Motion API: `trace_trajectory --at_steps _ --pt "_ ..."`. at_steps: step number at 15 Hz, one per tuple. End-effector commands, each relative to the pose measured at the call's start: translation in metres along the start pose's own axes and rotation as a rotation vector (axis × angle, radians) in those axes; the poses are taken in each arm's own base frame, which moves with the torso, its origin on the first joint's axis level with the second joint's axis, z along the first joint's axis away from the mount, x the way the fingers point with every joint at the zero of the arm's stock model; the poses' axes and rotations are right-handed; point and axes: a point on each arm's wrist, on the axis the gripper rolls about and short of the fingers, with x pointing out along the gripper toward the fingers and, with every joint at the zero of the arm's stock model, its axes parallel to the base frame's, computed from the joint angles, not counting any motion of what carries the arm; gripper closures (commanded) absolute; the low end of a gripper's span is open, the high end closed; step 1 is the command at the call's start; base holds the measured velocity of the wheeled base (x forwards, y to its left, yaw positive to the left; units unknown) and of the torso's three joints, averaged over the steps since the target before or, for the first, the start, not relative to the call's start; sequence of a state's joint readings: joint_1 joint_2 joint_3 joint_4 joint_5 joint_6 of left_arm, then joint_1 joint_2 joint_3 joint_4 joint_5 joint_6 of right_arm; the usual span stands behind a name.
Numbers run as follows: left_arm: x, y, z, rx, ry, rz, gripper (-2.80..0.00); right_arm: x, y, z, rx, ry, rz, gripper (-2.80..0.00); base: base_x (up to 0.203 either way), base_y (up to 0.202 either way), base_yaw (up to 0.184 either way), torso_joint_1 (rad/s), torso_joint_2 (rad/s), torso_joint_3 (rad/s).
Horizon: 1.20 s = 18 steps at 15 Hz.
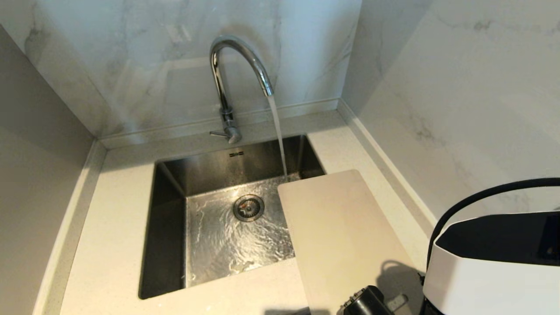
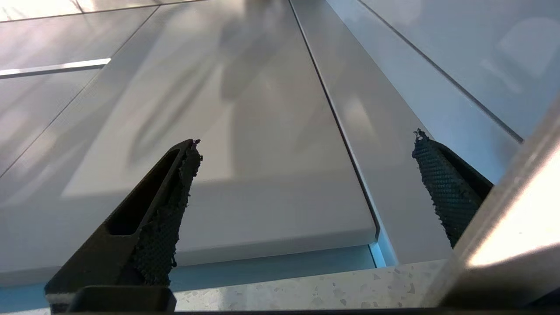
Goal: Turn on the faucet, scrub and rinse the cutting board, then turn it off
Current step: Pick up the cutting board
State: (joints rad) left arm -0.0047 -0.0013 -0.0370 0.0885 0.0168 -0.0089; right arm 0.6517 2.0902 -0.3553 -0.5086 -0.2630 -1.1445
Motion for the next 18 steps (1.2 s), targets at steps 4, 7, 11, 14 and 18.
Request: trace_trajectory --at_steps 4,7,11,14,18 --pt "0.0 0.0 -0.0001 0.0 0.0 0.0 0.0 0.0039 0.0022 -0.0001 -0.008 0.004 0.018 -2.8 0.0 0.0 0.0 0.0 0.0 0.0" --pt "0.0 0.0 -0.0001 0.0 0.0 0.0 0.0 0.0035 0.0035 -0.0007 -0.009 0.003 0.021 0.0 0.0 0.0 0.0 0.0 0.0 0.0" --pt "0.0 0.0 -0.0001 0.0 0.0 0.0 0.0 0.0029 0.004 -0.001 -0.006 0.0 0.024 0.0 0.0 0.0 0.0 0.0 0.0 0.0" --pt "0.0 0.0 -0.0001 0.0 0.0 0.0 0.0 0.0027 0.0035 -0.0009 -0.004 -0.002 0.022 0.0 0.0 0.0 0.0 0.0 0.0 0.0" --pt "0.0 0.0 -0.0001 0.0 0.0 0.0 0.0 0.0026 0.0016 0.0 -0.002 -0.005 0.015 0.0 0.0 0.0 0.0 0.0 0.0 0.0"
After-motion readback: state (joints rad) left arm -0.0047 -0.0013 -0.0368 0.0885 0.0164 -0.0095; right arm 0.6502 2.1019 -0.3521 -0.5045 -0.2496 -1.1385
